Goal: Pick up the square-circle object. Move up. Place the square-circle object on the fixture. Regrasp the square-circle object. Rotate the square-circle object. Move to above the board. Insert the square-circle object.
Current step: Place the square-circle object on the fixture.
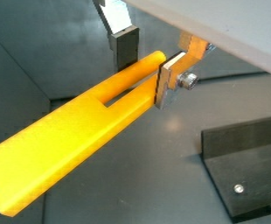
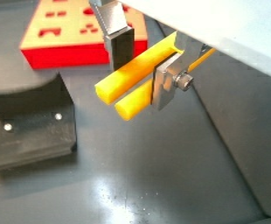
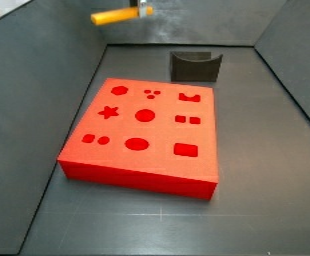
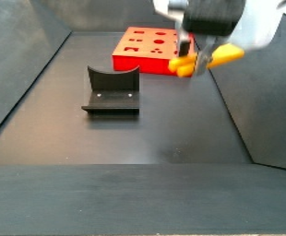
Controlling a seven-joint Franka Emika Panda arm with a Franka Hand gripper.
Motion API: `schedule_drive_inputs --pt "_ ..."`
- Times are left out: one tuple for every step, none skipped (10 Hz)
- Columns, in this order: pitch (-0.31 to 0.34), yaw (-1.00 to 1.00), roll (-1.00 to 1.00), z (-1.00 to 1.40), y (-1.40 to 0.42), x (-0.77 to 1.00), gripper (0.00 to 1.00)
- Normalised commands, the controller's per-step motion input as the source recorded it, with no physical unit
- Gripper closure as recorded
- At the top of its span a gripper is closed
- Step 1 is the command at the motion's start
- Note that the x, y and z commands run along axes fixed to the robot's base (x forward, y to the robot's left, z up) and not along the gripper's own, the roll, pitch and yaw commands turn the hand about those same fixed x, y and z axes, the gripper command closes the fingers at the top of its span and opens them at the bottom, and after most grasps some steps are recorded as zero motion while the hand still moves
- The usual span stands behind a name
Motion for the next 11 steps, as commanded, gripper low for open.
schedule_drive_inputs --pt "0.056 -0.01 0.02 0.63 0.01 -0.01 1.00" --pt "0.072 -0.01 0.01 0.40 0.01 0.00 1.00" --pt "0.084 -0.01 0.01 0.23 0.01 0.01 1.00" --pt "0.092 1.00 0.01 -0.16 -1.00 0.86 1.00" --pt "0.092 1.00 0.02 -0.18 -1.00 0.87 1.00" --pt "0.093 1.00 0.02 -0.17 -1.00 0.96 1.00" --pt "0.095 1.00 0.02 -0.16 -0.99 1.00 1.00" --pt "0.101 1.00 0.03 -0.14 -0.86 1.00 1.00" --pt "0.106 1.00 0.04 -0.12 -0.75 1.00 1.00" --pt "0.117 1.00 0.05 -0.10 -0.57 1.00 1.00" --pt "0.129 1.00 0.06 -0.08 -0.43 1.00 1.00"
